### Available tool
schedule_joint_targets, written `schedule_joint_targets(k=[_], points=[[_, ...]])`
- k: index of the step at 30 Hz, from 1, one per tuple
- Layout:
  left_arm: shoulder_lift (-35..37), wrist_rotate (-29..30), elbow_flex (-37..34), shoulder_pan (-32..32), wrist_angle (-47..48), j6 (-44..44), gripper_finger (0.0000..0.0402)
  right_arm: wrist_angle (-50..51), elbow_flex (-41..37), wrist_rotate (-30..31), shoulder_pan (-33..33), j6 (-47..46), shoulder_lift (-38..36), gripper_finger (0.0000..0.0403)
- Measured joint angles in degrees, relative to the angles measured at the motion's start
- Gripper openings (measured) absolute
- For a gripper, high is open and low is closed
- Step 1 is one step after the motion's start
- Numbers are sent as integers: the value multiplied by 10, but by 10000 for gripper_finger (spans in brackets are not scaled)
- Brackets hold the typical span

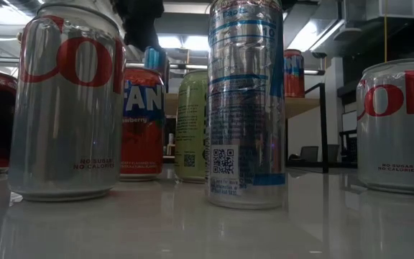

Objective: Sort soda cans
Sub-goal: Put the bottom left blue soda can on the shelf aligned with the blue soda can

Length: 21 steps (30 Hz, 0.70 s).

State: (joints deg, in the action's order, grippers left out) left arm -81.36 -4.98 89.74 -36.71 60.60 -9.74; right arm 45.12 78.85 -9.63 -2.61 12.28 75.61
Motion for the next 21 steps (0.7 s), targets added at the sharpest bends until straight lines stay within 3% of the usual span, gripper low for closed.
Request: schedule_joint_targets(k=[12,21], points=[[0,-62,0,-35,0,-90,219,0,0,0,0,0,0,344],[0,-66,0,-35,0,-105,220,0,0,0,0,0,0,344]])
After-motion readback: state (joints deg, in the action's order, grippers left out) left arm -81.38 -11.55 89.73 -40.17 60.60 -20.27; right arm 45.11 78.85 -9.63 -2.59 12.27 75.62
